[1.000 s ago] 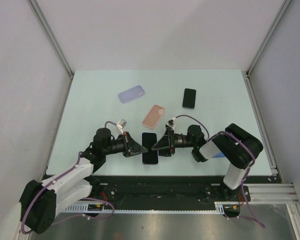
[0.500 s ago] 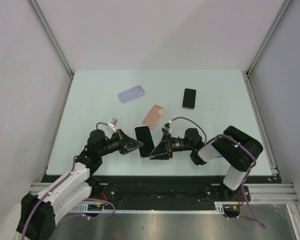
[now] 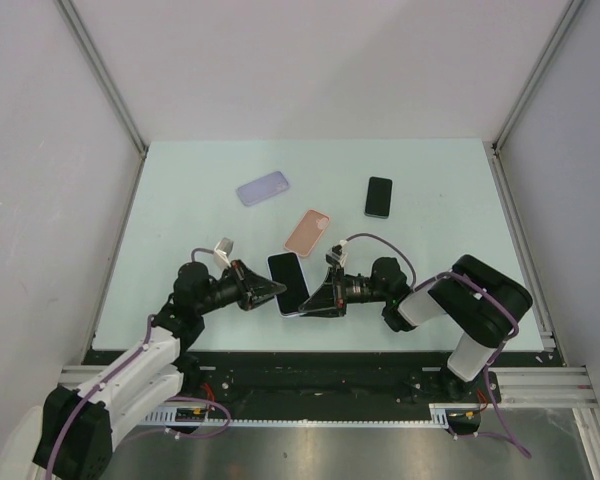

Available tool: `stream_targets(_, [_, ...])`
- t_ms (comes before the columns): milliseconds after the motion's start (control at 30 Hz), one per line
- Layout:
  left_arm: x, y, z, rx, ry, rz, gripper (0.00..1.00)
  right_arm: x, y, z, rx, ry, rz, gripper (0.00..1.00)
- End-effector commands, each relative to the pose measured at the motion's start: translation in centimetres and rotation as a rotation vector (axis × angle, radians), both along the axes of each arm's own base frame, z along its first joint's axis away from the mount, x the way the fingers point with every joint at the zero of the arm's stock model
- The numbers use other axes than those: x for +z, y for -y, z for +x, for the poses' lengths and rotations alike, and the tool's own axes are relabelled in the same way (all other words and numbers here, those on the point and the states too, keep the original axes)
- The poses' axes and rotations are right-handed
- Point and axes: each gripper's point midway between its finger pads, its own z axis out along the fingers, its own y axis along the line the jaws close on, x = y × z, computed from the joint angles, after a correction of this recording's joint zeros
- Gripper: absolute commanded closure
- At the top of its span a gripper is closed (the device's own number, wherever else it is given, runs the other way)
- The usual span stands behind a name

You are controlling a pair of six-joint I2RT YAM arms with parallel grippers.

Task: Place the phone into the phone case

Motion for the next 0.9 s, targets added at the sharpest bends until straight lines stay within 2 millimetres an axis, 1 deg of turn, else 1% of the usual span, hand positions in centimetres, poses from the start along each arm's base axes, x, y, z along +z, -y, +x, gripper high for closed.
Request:
stream_targets(0, [-0.2, 0.1, -0.7, -0.064, 0.078, 0.032, 0.97, 6.8, 0.6, -0.4, -0.02, 0.254, 0.258, 0.86])
stream_targets(33, [-0.1, 0.1, -0.7, -0.061, 0.082, 0.033, 1.0, 7.0, 0.7, -0.5, -0.019, 0.256, 0.261, 0.73])
stream_targets(133, [-1.3, -0.4, -0.6, -0.039, 0.051, 0.087, 1.0, 7.3, 0.7, -0.5, -0.021, 0.264, 0.268, 0.52])
stream_targets(233, [-1.6, -0.5, -0.6, -0.045, 0.054, 0.11, 1.0, 7.3, 0.8, -0.5, -0.02, 0.271, 0.268, 0.47])
stream_targets(367, [-1.2, -0.1, -0.9, -0.078, 0.063, 0.093, 1.0, 7.2, 0.8, -0.4, -0.024, 0.276, 0.267, 0.48])
stream_targets(433, [-0.5, 0.0, -1.0, -0.091, 0.095, 0.075, 1.0, 7.1, 0.9, -0.1, -0.032, 0.274, 0.262, 0.54])
stream_targets(467, [-0.2, 0.1, -1.0, -0.099, 0.112, 0.075, 1.0, 6.9, 0.9, 0.0, -0.035, 0.271, 0.259, 0.62])
stream_targets(500, [0.2, 0.1, -1.1, -0.107, 0.127, 0.071, 1.0, 6.9, 0.9, 0.2, -0.039, 0.269, 0.256, 0.82])
stream_targets(533, [0.4, 0.3, -1.5, -0.137, 0.137, 0.064, 1.0, 6.9, 0.9, 0.2, -0.041, 0.272, 0.257, 0.9])
stream_targets(567, [0.6, 0.4, -1.6, -0.153, 0.156, 0.071, 0.99, 6.8, 0.9, 0.3, -0.043, 0.272, 0.256, 0.97])
stream_targets(600, [1.0, 0.4, -1.5, -0.16, 0.164, 0.072, 0.87, 6.8, 1.0, 0.3, -0.041, 0.277, 0.257, 1.0])
stream_targets(667, [0.9, 0.5, -1.8, -0.178, 0.151, 0.074, 0.69, 6.9, 0.9, 0.2, -0.04, 0.275, 0.259, 1.0])
stream_targets(700, [0.8, 0.5, -2.0, -0.181, 0.145, 0.073, 0.55, 7.1, 1.0, 0.3, -0.049, 0.277, 0.263, 1.0])
stream_targets(733, [0.8, 0.5, -2.1, -0.18, 0.143, 0.068, 0.53, 7.1, 1.0, 0.4, -0.053, 0.278, 0.263, 1.0])
stream_targets(867, [0.7, 0.5, -2.9, -0.186, 0.127, 0.038, 0.53, 7.2, 0.9, 0.8, -0.074, 0.273, 0.265, 1.0])
